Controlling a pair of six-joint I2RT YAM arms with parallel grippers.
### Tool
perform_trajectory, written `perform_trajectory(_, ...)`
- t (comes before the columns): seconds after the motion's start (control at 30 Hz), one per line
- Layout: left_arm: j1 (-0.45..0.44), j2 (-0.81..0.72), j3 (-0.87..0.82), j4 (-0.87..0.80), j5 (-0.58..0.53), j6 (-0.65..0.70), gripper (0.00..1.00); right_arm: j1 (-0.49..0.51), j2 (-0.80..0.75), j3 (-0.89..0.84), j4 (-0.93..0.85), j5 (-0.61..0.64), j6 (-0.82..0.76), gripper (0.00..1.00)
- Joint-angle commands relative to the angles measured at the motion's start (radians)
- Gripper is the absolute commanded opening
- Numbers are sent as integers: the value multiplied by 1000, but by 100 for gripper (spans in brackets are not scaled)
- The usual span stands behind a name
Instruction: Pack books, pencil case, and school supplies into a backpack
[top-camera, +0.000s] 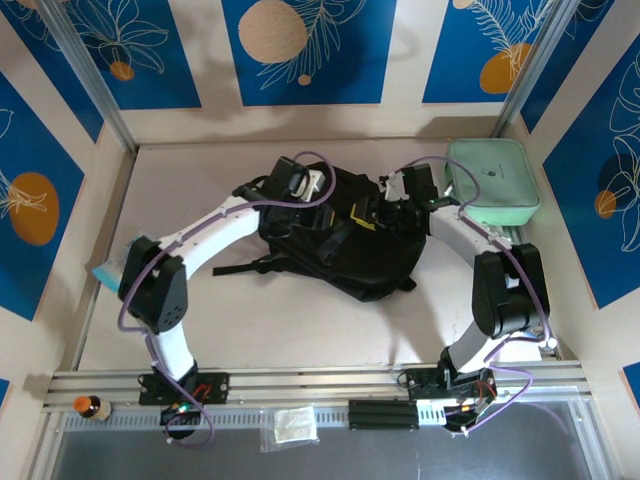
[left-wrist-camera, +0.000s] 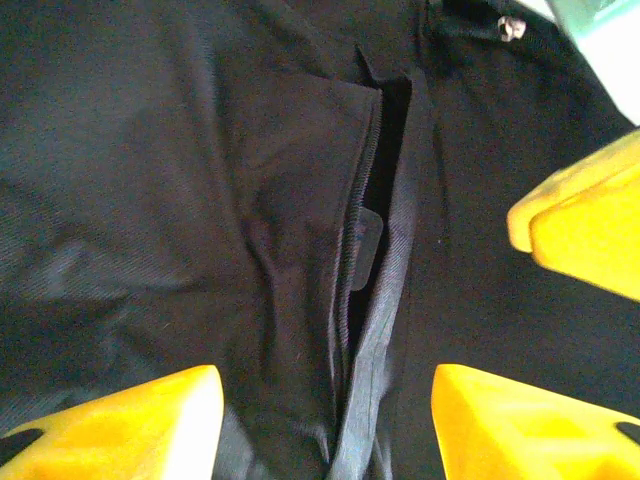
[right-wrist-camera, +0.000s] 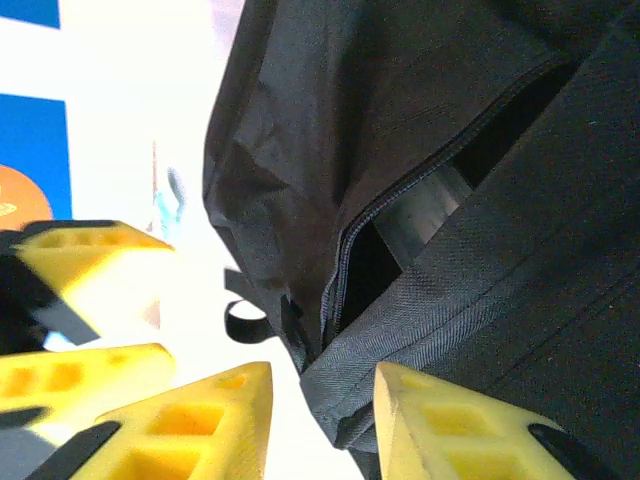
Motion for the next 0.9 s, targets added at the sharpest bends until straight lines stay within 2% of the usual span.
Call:
perform_trajectory(0.0, 40, -104, -83, 0, -65, -97, 61, 82, 19, 70, -180, 146, -175, 35)
perform_trajectory(0.13, 98, -203, -208, 24, -110, -183, 67, 186, 90, 190, -280, 274, -272, 37)
perform_trajectory(0.27, 170, -276, -296, 10, -210, -224, 78, 274, 188, 313, -354, 384, -327, 38)
perform_trajectory(0.33, 204, -298, -319, 10, -209, -233, 81, 304, 227, 361, -375, 424, -346, 39)
perform_trajectory(0.57, 248, -321, -353, 31, -169, -242, 86, 363, 351, 474, -453, 449, -450, 37)
perform_trajectory(0.73, 249, -320, -362, 31, -156, -234, 86, 384, 372, 472, -481, 440, -500, 31)
perform_trajectory(0.87, 249, -316, -356, 20, -142, -225, 86, 385, 371, 469, -478, 463, -508, 20)
